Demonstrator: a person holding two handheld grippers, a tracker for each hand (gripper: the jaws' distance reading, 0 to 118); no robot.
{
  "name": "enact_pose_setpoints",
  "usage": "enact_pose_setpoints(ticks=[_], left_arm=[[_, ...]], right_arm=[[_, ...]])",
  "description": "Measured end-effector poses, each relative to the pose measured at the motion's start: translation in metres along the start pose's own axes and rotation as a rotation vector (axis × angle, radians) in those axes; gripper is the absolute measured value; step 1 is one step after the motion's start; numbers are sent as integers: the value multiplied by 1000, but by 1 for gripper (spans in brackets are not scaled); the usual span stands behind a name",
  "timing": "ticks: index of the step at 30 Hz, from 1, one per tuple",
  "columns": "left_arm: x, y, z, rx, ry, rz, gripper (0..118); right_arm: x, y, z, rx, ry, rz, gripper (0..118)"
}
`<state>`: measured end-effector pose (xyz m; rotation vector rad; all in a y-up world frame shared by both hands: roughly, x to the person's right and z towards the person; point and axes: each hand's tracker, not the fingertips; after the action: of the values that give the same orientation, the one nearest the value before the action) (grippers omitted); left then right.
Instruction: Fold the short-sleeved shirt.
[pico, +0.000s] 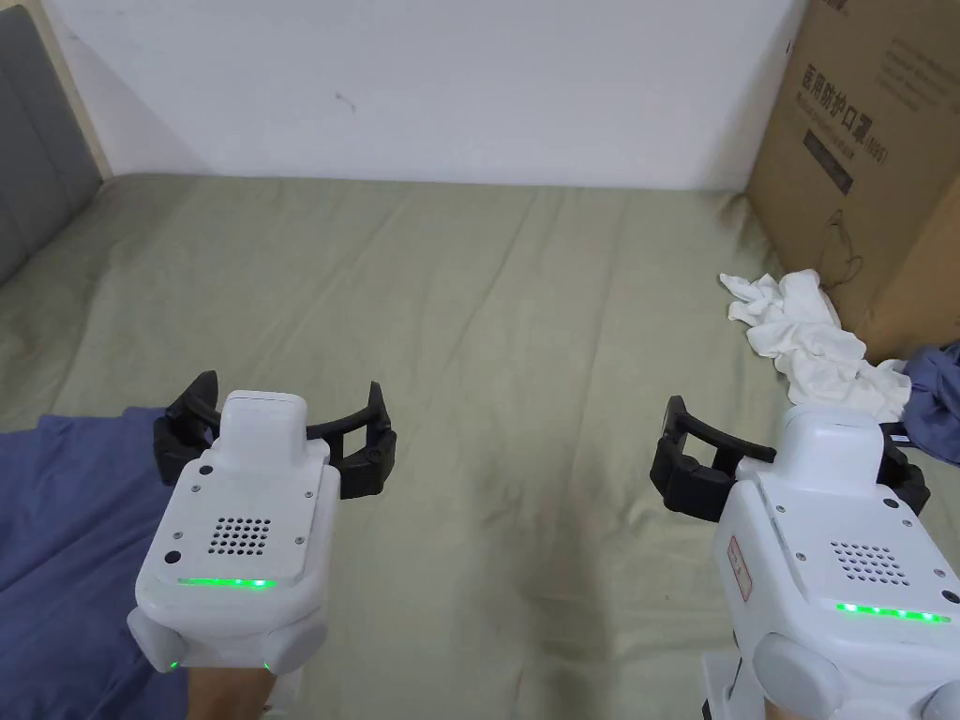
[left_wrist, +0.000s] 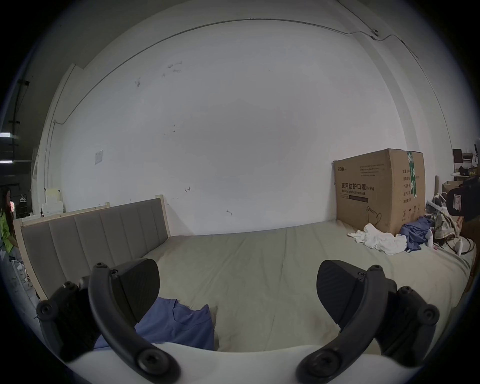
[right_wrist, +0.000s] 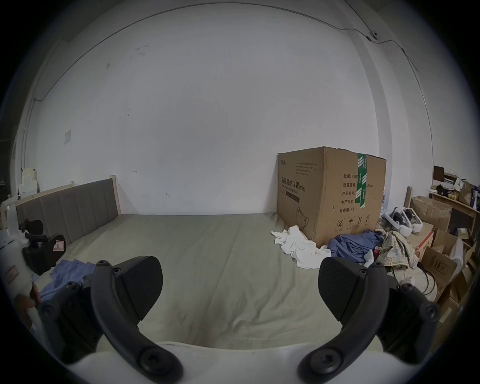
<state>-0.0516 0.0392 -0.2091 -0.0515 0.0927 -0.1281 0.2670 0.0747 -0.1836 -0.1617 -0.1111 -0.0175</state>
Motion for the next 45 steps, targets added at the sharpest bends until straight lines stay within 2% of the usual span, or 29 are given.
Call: enact_pose_setpoints(ticks=[27,29,31,32,33,34,35,36,37,38,39,41,45], left_arm=[[-4,9,0,7,-10,45,118],[-5,12,0,-5,-20,57,118],[-5,14,0,-8,-22,64,117],[-5,16,1,-7,-18,68,109],[-5,17,1,-3,-16,74,91],[-5,18,3,4,-13,82,91],[-5,20,4,14,-16,96,81],[-5,21,6,19,-18,108,49],[-5,23,6,18,-20,118,12],[-4,25,3,9,-16,128,5],[-4,25,3,4,-6,133,5],[-9,26,0,-19,-53,165,5],[-10,23,0,-30,-58,152,5]], right_arm=[[1,3,-2,-3,23,15,118],[1,5,-3,-3,23,16,111],[-1,6,-2,-4,21,19,78],[-1,7,-1,-1,21,21,59],[-2,8,-1,0,18,24,41],[-2,9,-1,1,11,29,41],[-3,9,-1,-4,10,34,36],[-2,9,-2,-5,14,34,21],[-2,10,-2,-7,18,32,14],[-2,10,-2,-13,11,28,11],[-2,10,-2,-14,15,21,4],[0,10,-1,-10,20,5,3],[0,11,-3,-19,28,6,3]])
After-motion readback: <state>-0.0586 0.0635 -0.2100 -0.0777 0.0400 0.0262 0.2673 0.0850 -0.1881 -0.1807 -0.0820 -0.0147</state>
